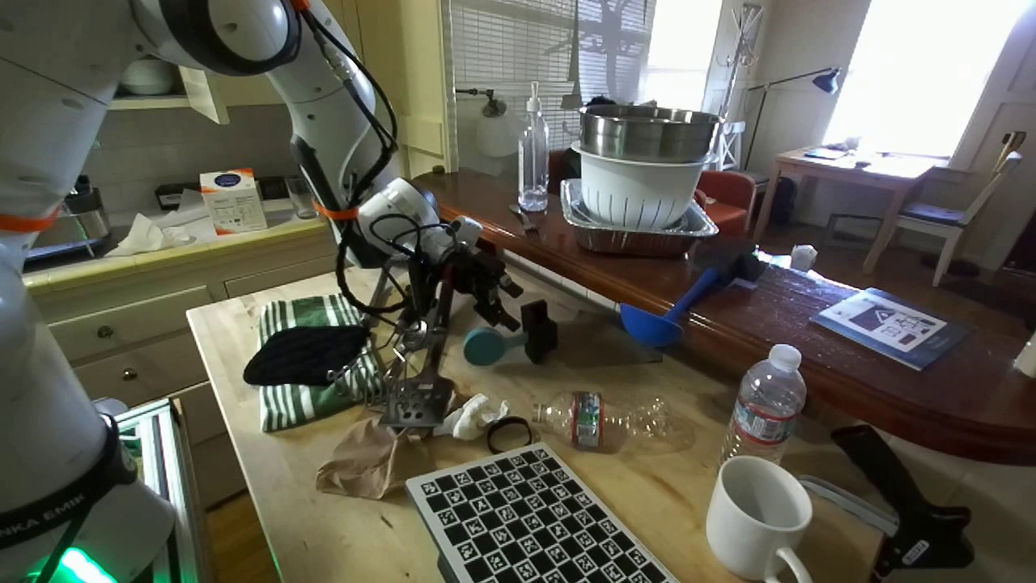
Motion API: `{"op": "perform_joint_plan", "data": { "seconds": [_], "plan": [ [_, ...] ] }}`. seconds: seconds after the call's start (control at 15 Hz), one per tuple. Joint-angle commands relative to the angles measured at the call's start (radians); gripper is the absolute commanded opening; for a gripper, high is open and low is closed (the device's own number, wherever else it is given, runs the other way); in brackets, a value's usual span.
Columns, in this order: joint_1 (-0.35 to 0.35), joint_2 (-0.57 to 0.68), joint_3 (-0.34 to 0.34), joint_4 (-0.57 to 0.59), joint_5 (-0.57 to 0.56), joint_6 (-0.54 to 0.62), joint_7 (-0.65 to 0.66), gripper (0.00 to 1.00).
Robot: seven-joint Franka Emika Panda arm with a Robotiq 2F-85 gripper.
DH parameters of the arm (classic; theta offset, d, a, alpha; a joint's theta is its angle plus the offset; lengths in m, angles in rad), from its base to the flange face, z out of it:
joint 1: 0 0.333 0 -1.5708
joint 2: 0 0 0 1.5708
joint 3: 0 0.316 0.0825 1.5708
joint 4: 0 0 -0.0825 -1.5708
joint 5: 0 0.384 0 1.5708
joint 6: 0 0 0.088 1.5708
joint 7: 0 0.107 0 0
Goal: Put the blue and black object on the table
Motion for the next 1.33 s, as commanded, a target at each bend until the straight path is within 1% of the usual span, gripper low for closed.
{"op": "perform_joint_plan", "data": {
  "seconds": [0.0, 0.2, 0.33, 0.53, 0.73, 0.87, 1.0, 1.27],
  "plan": [
    [0.004, -0.033, 0.007, -0.003, -0.010, 0.035, -0.015, 0.99],
    [0.004, -0.052, 0.017, 0.016, 0.008, 0.037, -0.022, 1.00],
    [0.001, -0.077, 0.032, 0.028, 0.057, 0.032, -0.073, 1.00],
    [-0.006, -0.158, 0.068, 0.027, 0.180, 0.052, -0.192, 1.00],
    [-0.009, -0.250, 0.088, 0.012, 0.348, 0.064, -0.310, 1.00],
    [-0.027, -0.337, 0.081, -0.045, 0.419, 0.157, -0.317, 1.00],
    [-0.046, -0.409, 0.055, -0.104, 0.485, 0.257, -0.295, 1.00],
    [-0.095, -0.578, -0.012, -0.267, 0.614, 0.482, -0.304, 1.00]
  ]
}}
